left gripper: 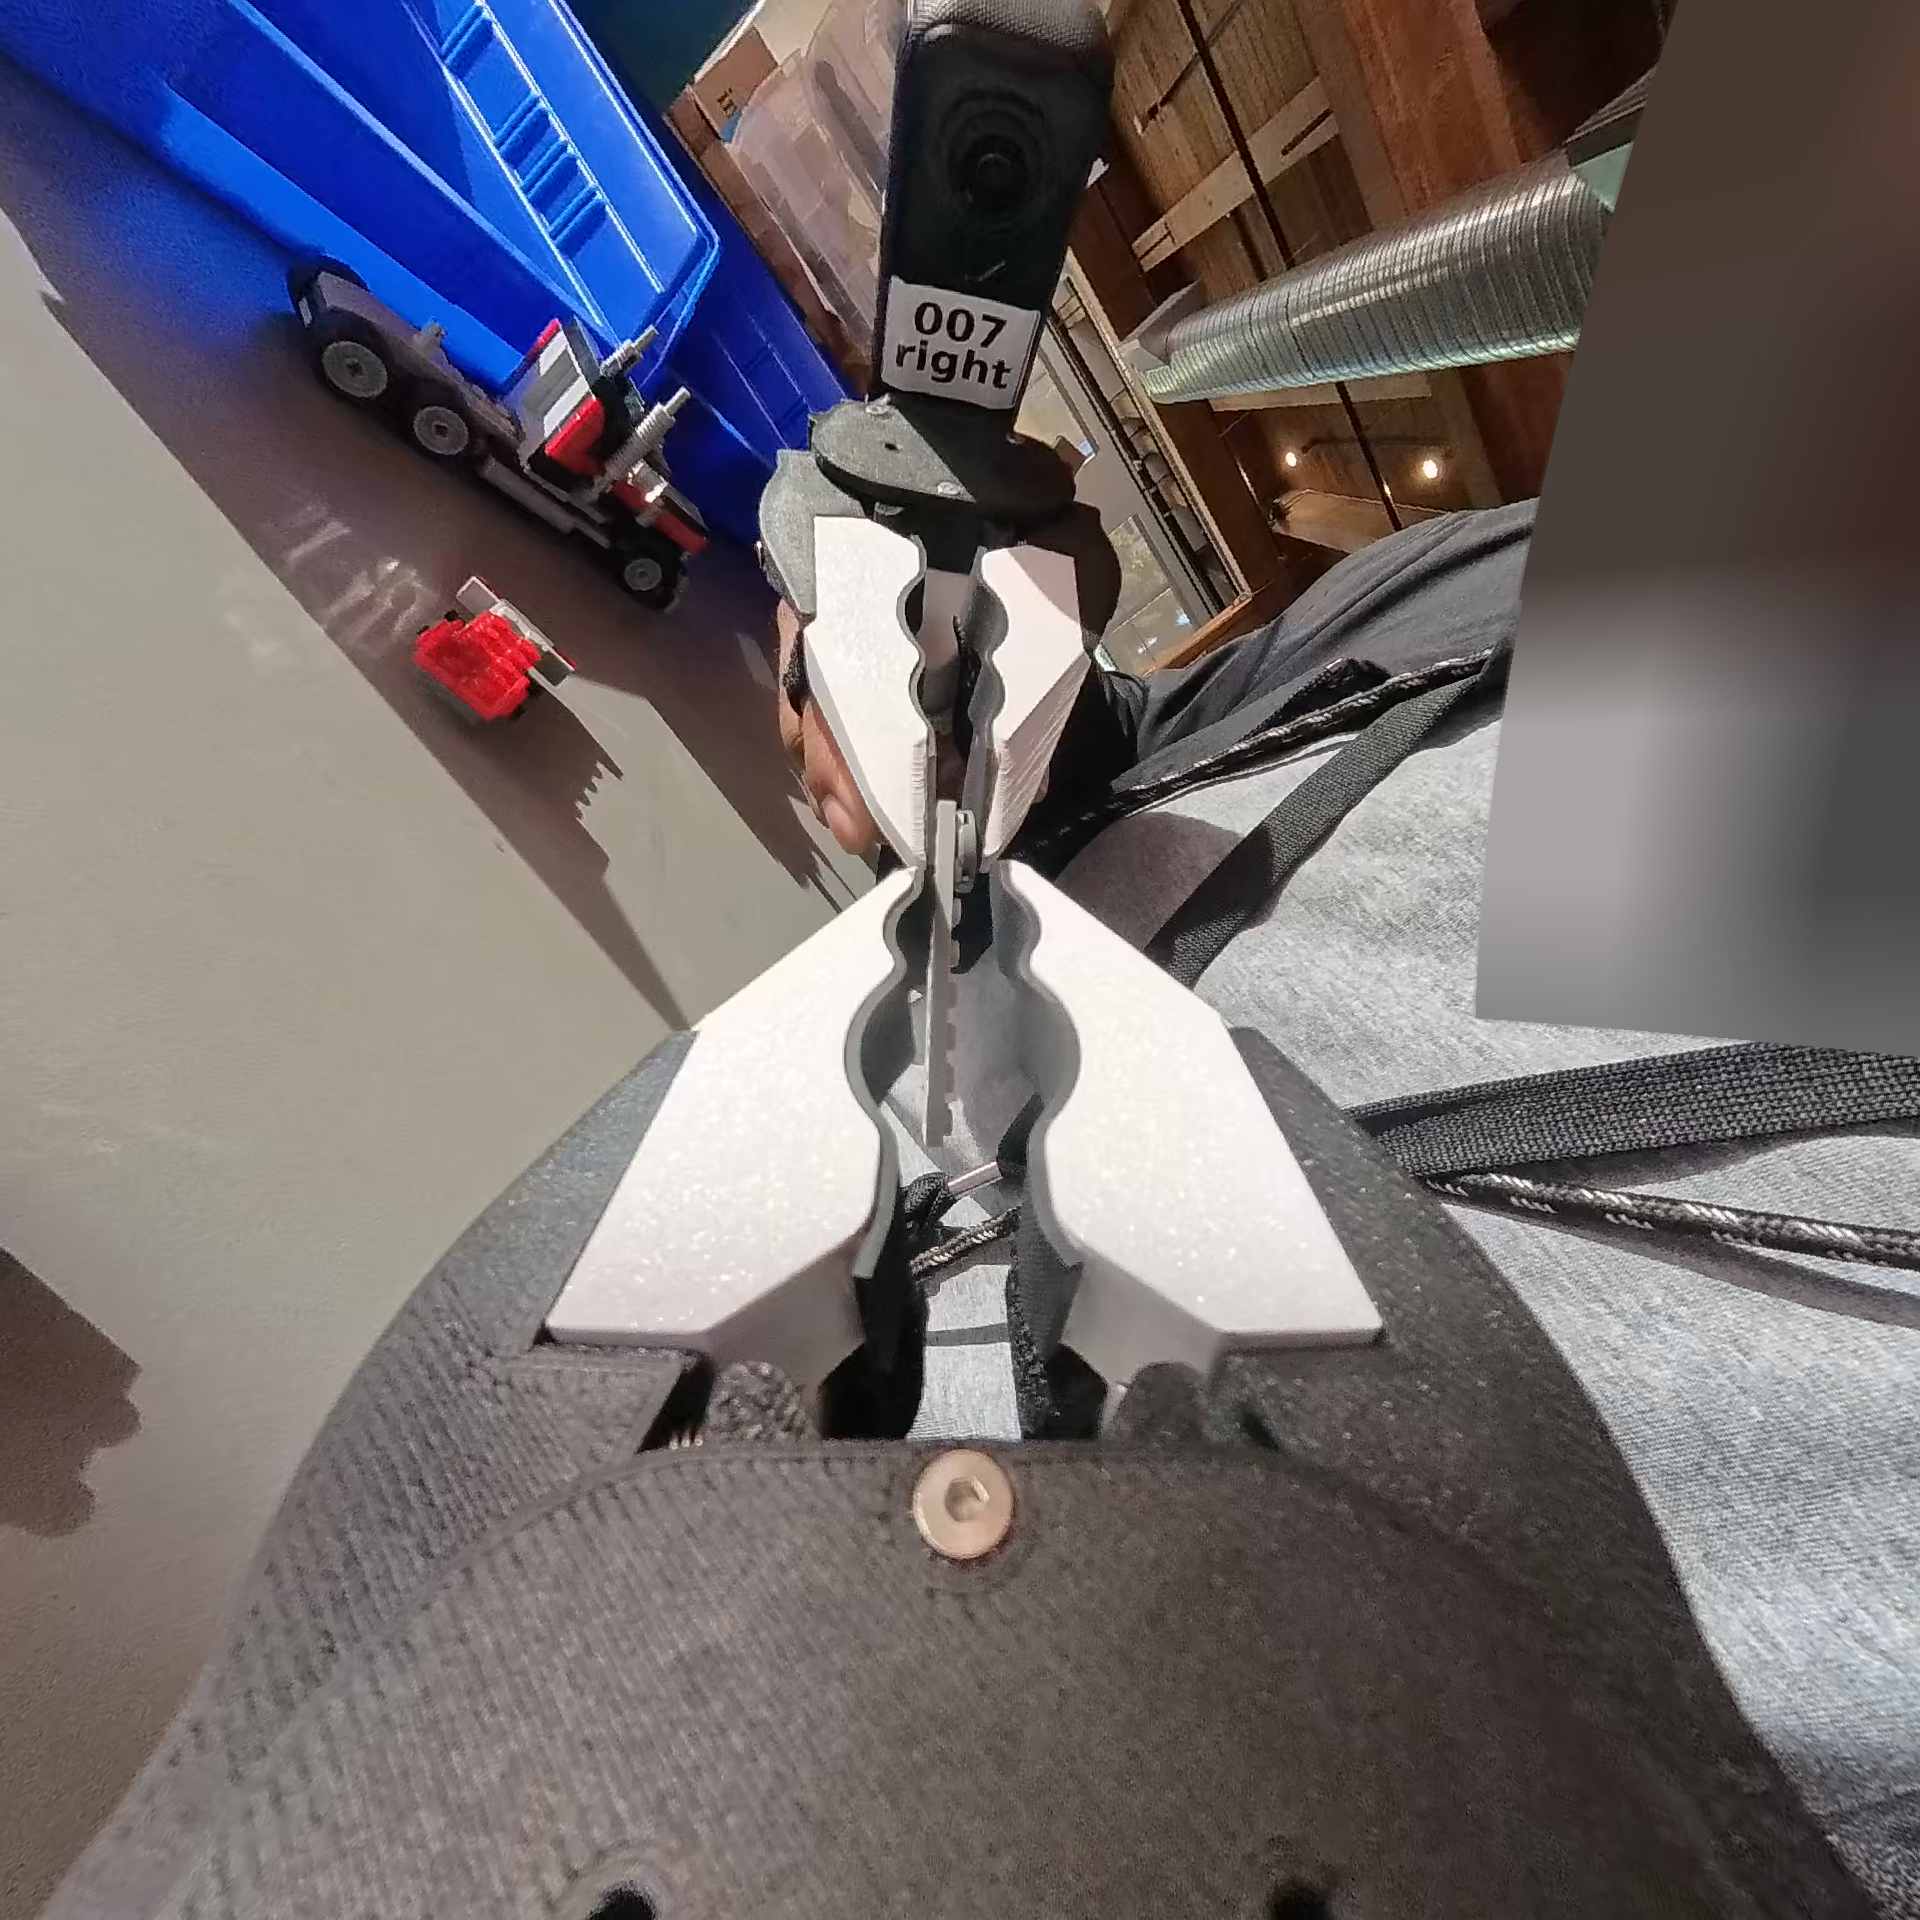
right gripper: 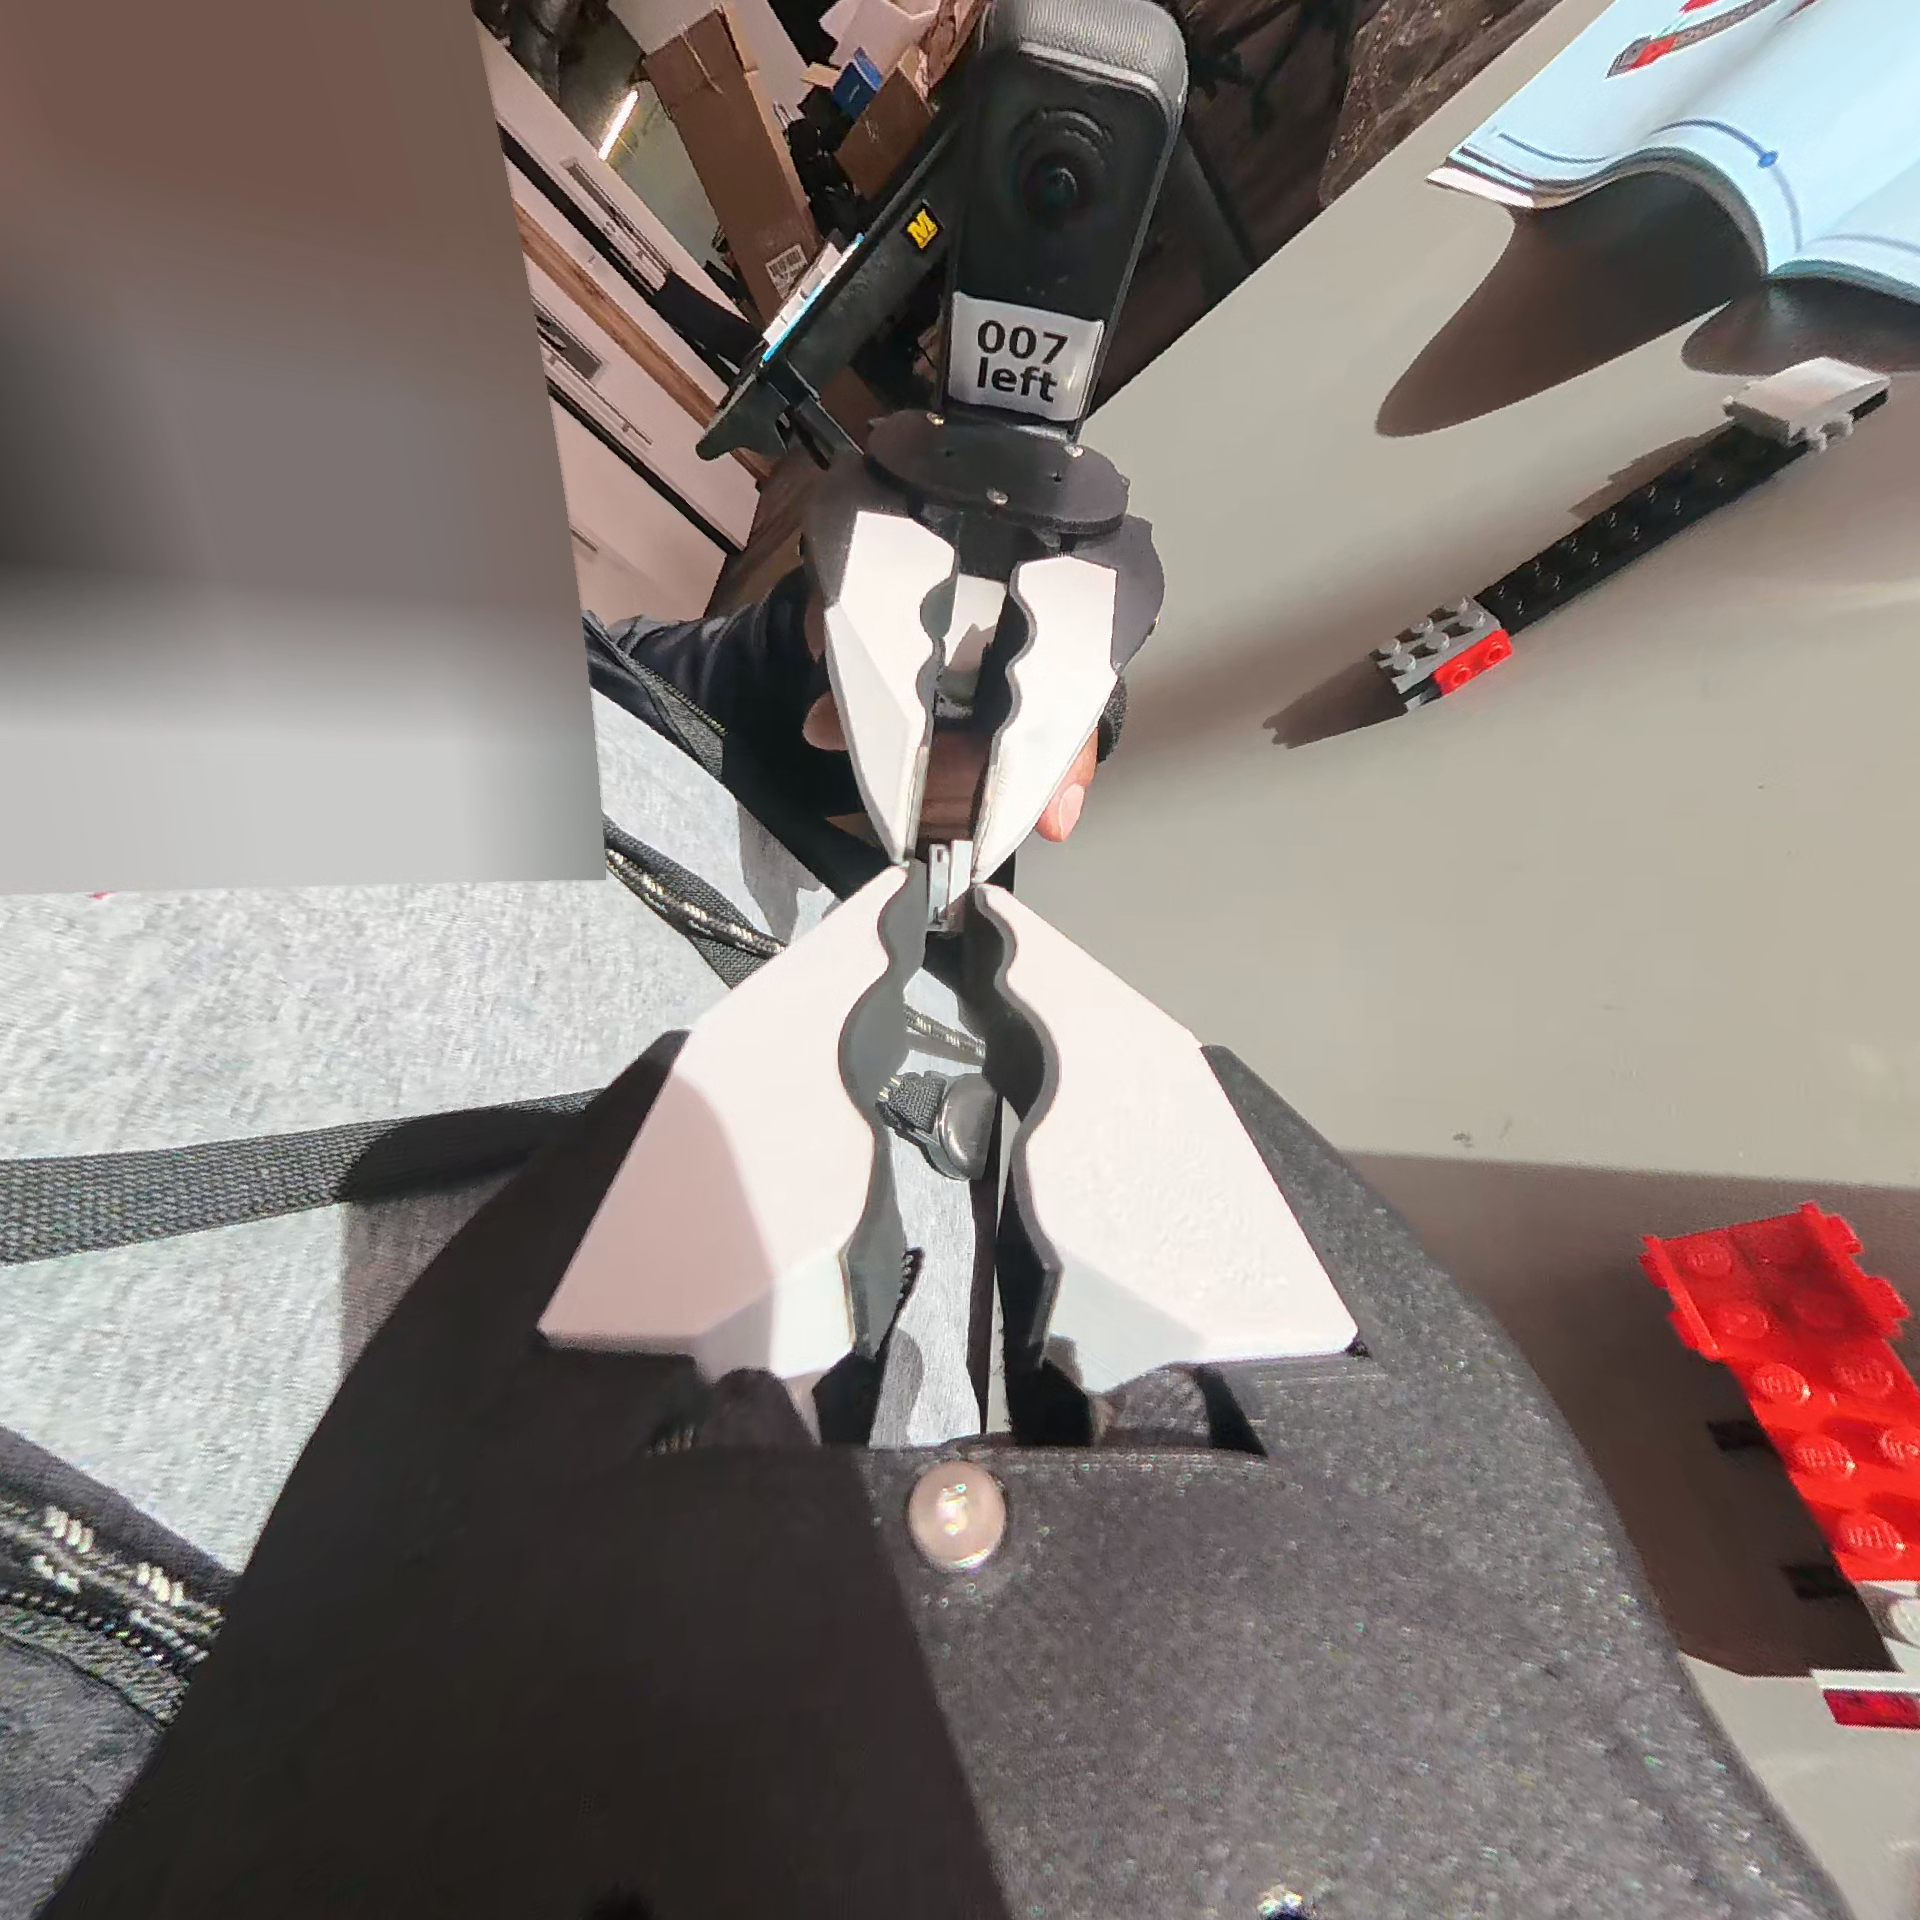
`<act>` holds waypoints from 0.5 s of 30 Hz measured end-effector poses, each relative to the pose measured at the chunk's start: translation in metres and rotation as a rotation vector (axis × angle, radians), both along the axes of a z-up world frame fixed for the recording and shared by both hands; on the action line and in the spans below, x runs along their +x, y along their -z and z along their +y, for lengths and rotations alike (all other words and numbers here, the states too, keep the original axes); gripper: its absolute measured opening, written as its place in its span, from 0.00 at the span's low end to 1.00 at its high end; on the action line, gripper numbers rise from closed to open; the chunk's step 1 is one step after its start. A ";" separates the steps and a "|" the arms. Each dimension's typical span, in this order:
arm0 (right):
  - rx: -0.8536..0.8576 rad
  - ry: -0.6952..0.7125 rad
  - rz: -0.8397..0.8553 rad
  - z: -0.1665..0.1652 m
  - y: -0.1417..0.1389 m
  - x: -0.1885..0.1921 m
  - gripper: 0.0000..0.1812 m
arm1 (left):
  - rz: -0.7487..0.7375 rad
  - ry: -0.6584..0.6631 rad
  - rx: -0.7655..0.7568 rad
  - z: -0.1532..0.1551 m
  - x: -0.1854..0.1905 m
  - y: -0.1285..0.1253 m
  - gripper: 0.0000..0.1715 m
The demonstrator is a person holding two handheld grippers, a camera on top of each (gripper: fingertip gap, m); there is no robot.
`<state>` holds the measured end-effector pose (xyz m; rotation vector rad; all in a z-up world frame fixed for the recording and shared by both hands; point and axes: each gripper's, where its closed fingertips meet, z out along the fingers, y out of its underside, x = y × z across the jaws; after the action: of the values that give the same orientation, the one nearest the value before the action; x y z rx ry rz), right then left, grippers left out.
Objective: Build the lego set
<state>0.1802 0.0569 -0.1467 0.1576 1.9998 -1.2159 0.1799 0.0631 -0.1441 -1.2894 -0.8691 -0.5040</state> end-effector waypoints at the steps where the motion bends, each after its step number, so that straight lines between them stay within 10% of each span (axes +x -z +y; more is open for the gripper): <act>1: -0.001 -0.001 0.003 0.000 0.000 0.000 0.04 | 0.001 -0.002 -0.001 0.000 0.000 0.000 0.07; 15: -0.031 -0.027 0.042 0.000 -0.003 0.006 0.04 | 0.097 -0.020 -0.048 0.002 0.001 -0.004 0.04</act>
<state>0.1858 0.0567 -0.1434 0.0907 2.0117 -1.2414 0.1813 0.0651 -0.1404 -1.3372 -0.8166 -0.4041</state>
